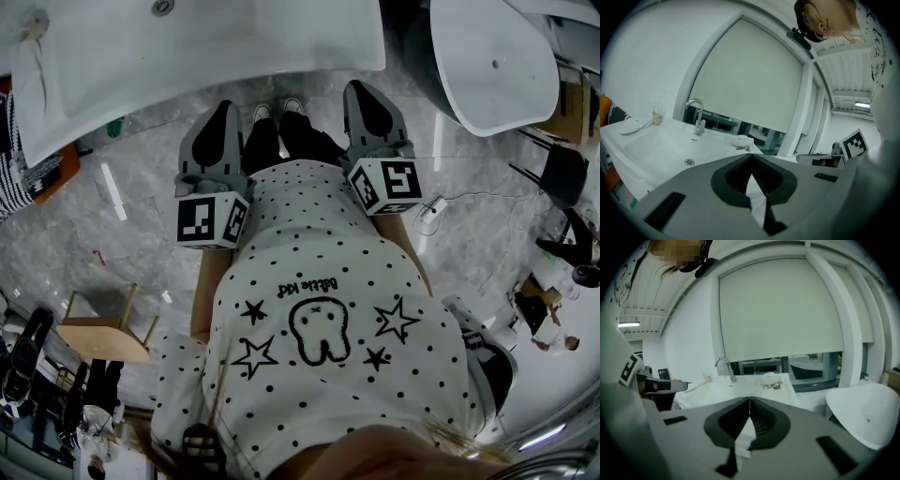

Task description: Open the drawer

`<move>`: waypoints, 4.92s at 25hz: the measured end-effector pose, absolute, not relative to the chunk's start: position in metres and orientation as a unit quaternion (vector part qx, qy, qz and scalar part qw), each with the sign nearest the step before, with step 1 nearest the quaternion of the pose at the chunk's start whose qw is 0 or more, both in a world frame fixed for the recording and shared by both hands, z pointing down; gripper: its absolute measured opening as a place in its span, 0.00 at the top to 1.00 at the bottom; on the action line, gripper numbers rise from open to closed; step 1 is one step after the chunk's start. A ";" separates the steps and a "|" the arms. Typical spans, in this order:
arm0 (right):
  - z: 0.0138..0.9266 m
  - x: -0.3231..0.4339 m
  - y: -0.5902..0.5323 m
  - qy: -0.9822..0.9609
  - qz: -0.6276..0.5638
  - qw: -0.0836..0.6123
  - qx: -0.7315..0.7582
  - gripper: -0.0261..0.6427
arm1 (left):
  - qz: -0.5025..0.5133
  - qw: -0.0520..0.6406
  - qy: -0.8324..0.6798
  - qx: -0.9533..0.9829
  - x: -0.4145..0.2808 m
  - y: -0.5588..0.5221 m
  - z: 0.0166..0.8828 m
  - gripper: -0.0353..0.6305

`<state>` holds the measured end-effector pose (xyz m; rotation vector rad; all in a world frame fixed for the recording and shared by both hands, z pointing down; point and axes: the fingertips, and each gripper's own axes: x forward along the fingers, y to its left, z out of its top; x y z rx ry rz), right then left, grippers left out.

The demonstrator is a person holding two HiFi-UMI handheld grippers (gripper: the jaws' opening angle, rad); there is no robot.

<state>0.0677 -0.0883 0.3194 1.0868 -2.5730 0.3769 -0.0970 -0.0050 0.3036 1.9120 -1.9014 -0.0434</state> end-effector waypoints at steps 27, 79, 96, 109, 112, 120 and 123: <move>0.332 0.083 -0.110 -0.910 0.141 0.182 0.344 0.94 | 0.170 0.335 -0.590 0.715 -0.046 -0.036 0.482 0.79; 0.433 0.102 -0.091 -0.868 0.212 0.281 0.350 0.94 | 0.220 0.432 -0.661 0.572 -0.018 -0.122 0.776 0.74; 0.440 0.099 -0.079 -0.858 0.217 0.289 0.365 0.94 | 0.228 0.437 -0.661 0.567 -0.013 -0.100 0.773 0.74; 0.442 0.101 -0.085 -0.859 0.217 0.292 0.361 0.94 | 0.229 0.448 -0.657 0.562 0.000 -0.076 0.774 0.74; 0.444 0.101 -0.085 -0.857 0.218 0.294 0.362 0.94 | 0.229 0.450 -0.656 0.561 0.001 -0.070 0.776 0.74; 0.448 0.102 -0.079 -0.858 0.219 0.298 0.356 0.94 | 0.229 0.448 -0.660 0.558 0.005 -0.059 0.776 0.74; 0.446 0.105 -0.082 -0.858 0.219 0.298 0.357 0.94 | 0.230 0.448 -0.659 0.559 0.008 -0.056 0.773 0.74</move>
